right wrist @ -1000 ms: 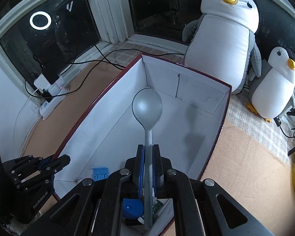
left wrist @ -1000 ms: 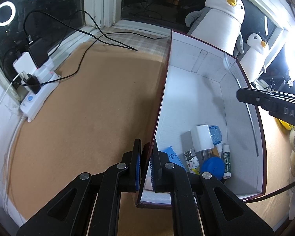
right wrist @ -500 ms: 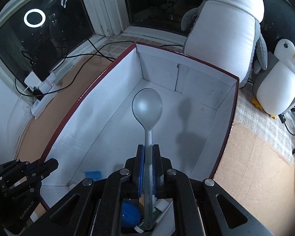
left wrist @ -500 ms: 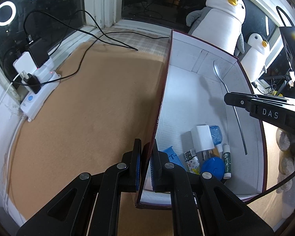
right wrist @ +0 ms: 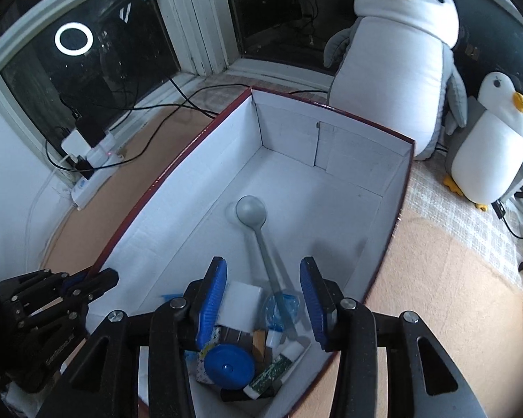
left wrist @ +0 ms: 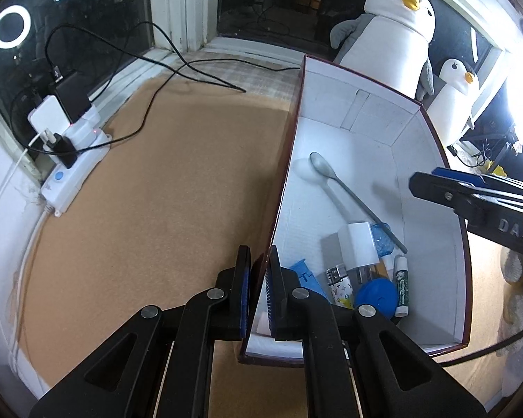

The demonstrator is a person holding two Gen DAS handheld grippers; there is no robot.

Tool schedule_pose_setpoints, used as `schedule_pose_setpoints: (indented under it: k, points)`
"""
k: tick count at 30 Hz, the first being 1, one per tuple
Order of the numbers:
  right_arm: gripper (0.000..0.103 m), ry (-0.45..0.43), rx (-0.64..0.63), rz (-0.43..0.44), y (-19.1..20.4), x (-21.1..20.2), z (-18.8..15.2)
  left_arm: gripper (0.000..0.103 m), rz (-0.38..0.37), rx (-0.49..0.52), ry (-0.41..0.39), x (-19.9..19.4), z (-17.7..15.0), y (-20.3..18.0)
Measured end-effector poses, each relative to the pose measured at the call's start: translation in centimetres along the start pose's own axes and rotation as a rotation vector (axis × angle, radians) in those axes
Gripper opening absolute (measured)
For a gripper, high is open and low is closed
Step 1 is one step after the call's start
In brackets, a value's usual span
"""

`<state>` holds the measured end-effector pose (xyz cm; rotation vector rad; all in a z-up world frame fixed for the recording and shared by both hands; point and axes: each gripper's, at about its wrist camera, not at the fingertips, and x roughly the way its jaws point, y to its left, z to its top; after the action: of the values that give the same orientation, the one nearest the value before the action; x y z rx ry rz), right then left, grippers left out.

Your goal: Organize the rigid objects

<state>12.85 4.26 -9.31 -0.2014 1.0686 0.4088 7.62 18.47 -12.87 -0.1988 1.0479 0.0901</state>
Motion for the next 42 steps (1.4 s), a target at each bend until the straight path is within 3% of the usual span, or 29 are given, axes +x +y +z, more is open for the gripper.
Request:
schedule_pose_setpoints:
  k: [8,14,30,42]
  points:
    - [0.046,-0.083,0.008,-0.017,-0.3,-4.4,-1.7,0.015,0.023,0.043,-0.063,-2.6,0.1,-1.3]
    - [0.057,-0.154,0.032,-0.027,-0.7,-8.4,-3.4,0.02,0.016,0.056,-0.113,-5.4,-0.4,-2.7]
    - [0.078,-0.286,0.074,-0.156,-1.8,-15.1,-9.1,0.065,-0.007,0.104,-0.217,-11.6,-2.8,-6.1]
    - [0.08,-0.303,0.082,-0.206,-1.8,-16.9,-11.4,0.071,-0.006,0.109,-0.233,-13.2,-3.8,-6.8]
